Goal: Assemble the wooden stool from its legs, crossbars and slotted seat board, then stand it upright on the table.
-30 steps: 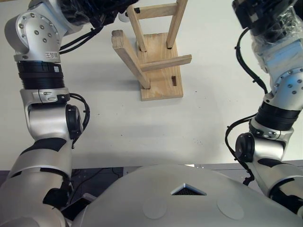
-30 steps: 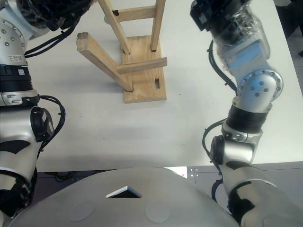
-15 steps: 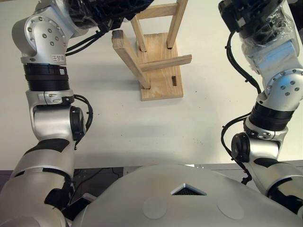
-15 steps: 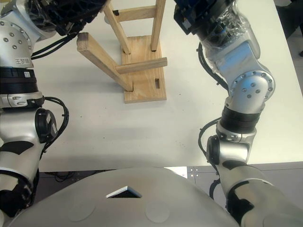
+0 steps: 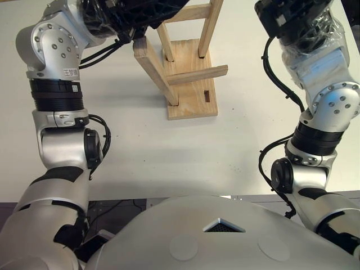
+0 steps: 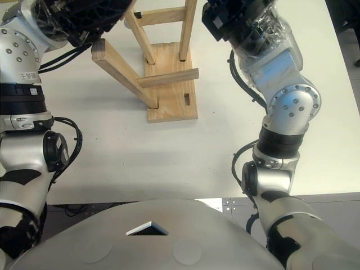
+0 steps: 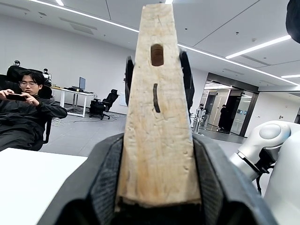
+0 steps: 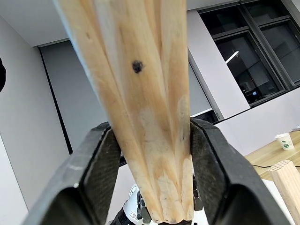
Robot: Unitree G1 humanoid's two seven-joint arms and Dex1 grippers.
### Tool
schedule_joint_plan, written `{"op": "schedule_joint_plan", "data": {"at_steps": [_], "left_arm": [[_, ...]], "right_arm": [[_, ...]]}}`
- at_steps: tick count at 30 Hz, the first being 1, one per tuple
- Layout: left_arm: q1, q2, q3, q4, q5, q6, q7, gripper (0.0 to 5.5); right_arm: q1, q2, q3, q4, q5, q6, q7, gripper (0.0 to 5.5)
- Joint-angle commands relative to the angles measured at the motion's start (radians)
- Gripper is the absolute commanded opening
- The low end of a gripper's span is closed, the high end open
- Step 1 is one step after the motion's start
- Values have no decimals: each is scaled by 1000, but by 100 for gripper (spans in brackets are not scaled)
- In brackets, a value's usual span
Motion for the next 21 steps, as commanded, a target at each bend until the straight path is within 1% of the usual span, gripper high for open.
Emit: {"op": "schedule_joint_plan", "data": {"at_steps": [1, 2, 4, 5, 7, 10, 14, 17, 21], "left_arm": [[-30, -14, 10, 56, 64, -64, 71, 249], [-38, -11, 15, 77, 73, -77, 76, 273], [-40, 10, 22, 119, 97, -109, 71, 304], [-32, 25, 27, 124, 106, -118, 66, 310], [-15, 54, 44, 128, 111, -124, 62, 338], [6, 81, 64, 146, 122, -134, 63, 395], [84, 140, 67, 170, 178, -183, 55, 449], [197, 209, 16, 192, 276, -277, -10, 453], [326, 235, -69, 189, 389, -418, -73, 453]], "right_arm": [[-20, -11, 3, 3, -33, 0, 30, 213], [-17, -18, 3, 8, -52, -5, 40, 213], [-10, -35, -3, 26, -94, -16, 63, 213], [-4, -43, -9, 35, -115, -21, 74, 213], [11, -59, -27, 50, -151, -31, 96, 211], [36, -78, -55, 74, -194, -54, 119, 206], [63, -111, -70, 191, -321, -126, 185, 206], [85, -132, -68, 307, -424, -195, 251, 206], [123, -137, -59, 406, -506, -250, 316, 206]]}}
